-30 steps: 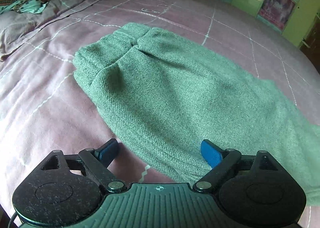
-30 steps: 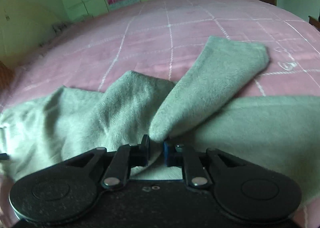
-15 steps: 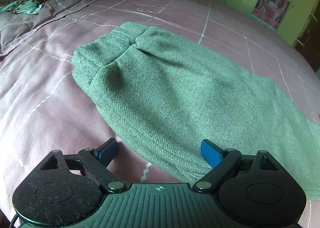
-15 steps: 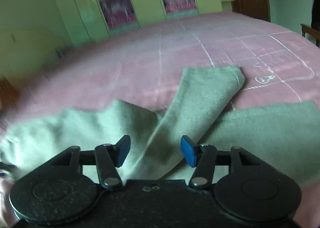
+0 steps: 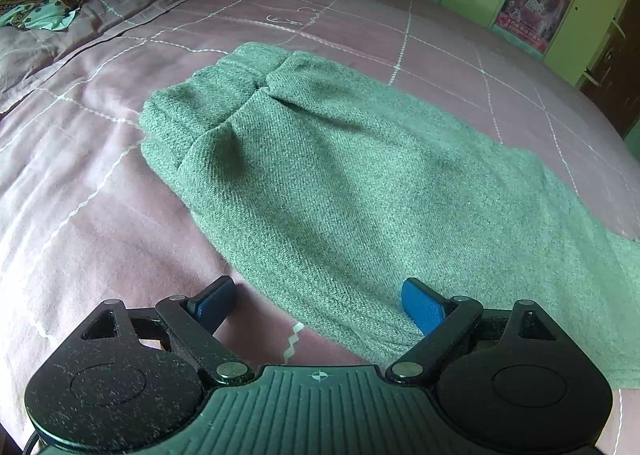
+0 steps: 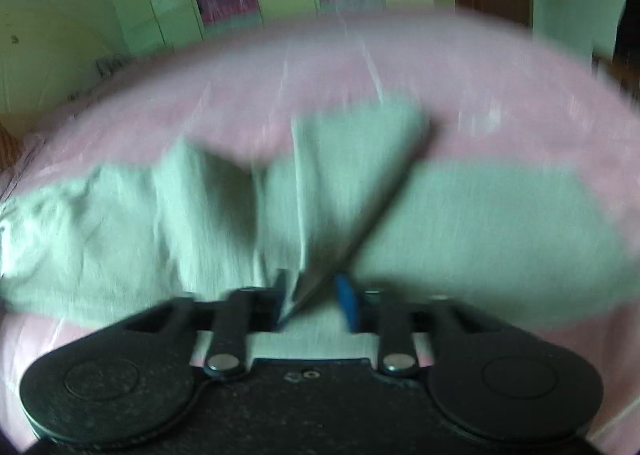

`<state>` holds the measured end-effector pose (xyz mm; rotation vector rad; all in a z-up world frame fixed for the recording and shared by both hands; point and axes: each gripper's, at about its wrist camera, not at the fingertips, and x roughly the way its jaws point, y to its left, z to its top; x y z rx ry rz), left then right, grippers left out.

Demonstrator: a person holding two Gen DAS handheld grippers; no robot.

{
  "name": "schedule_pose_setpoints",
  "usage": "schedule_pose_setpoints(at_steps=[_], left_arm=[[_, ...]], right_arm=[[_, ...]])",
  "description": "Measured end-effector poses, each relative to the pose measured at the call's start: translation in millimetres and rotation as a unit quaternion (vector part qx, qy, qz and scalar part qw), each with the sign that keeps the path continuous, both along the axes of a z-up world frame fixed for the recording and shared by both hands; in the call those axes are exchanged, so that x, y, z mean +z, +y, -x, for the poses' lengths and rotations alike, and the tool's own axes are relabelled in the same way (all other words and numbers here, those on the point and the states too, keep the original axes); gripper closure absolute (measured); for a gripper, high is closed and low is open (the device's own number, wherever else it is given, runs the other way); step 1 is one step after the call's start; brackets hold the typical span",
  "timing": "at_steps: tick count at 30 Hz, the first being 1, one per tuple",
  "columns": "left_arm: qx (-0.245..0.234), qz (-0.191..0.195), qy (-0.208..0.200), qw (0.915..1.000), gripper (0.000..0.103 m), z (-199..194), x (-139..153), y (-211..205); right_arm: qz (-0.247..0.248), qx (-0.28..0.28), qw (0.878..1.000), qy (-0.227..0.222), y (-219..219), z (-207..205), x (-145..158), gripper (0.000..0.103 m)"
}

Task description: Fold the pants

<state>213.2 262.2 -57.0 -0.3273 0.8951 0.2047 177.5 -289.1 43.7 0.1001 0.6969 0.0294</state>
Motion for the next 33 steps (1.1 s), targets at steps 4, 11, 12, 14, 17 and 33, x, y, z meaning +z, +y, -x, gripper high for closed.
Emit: schedule_pose_setpoints(at_steps=[4, 11, 12, 14, 17, 33], left_arm=[[-0.001, 0.000, 0.000, 1.0000, 0.014, 0, 0, 0], [-0.007, 0.002, -0.004, 1.0000, 0.014, 2, 0, 1], [-0.009, 0.002, -0.006, 0.9999, 0.014, 3, -1, 1], [-0.012, 0.002, -0.010, 0.9999, 0.014, 4, -1, 1], [-0.011, 0.002, -0.010, 0.9999, 0.014, 4, -2, 1], [-0.017, 0.003, -0.004, 0.9998, 0.013, 1, -1, 2]], right_arm=[[0.025, 0.017, 1.000, -0.003, 8, -37, 7, 0.048], [0.131, 0.047, 0.989, 0.044, 3, -40, -7, 0.099], [0.127, 0.040, 0.990, 0.044, -5, -24, -5, 0.099], [0.092, 0.027, 0.993, 0.063, -22, 3, -5, 0.098], [0.129, 0.040, 0.989, 0.068, -21, 16, -14, 0.075], [0.331, 0.159, 0.930, 0.017, 33, -86, -21, 0.099]])
